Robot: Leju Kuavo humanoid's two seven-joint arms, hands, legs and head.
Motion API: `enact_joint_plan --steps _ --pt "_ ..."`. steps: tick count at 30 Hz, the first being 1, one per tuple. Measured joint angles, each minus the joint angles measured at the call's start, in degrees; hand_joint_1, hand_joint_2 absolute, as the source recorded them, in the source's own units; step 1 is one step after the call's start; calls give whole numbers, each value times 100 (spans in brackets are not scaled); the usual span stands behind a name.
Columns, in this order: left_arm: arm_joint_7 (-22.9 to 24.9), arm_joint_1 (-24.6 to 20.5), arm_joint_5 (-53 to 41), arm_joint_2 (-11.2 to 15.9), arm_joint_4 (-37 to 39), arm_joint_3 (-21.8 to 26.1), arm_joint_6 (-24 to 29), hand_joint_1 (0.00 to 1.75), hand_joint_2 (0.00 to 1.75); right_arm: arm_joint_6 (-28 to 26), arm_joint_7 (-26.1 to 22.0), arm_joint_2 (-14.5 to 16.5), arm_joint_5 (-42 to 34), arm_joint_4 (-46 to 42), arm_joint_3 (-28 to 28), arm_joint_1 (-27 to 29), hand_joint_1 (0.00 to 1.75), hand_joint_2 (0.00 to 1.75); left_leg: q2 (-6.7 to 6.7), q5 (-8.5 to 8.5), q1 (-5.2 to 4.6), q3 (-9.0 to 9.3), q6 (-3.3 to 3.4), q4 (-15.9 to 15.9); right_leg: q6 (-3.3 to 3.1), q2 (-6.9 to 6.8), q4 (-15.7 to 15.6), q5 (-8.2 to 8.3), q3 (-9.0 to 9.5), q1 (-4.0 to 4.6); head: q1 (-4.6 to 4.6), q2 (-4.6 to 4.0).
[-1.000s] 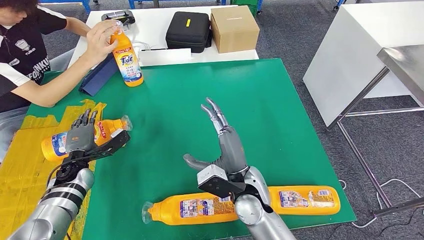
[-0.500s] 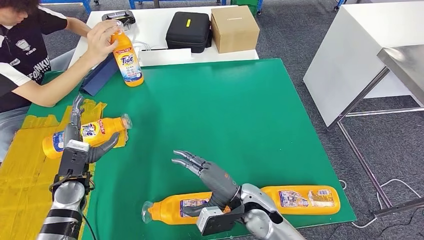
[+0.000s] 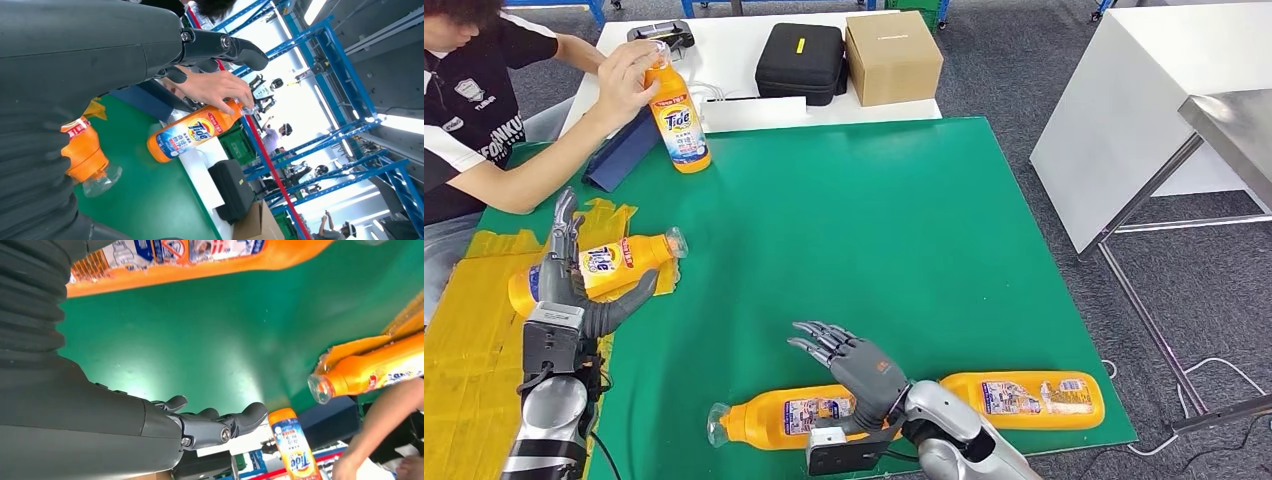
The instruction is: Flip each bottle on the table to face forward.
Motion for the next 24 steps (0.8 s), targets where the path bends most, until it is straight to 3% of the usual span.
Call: enact_joint_plan --steps 14,24 --pt "60 155 -5 -71 -143 -2 -52 0 175 -284 568 61 899 291 252 -138 0 175 2 0 0 15 0 -1 0 1 0 0 11 0 1 0" --pt "26 148 69 -107 -141 -7 -63 0 175 253 238 -43 366 436 467 -287 0 175 0 2 0 24 1 0 0 0 -1 2 21 0 0 0"
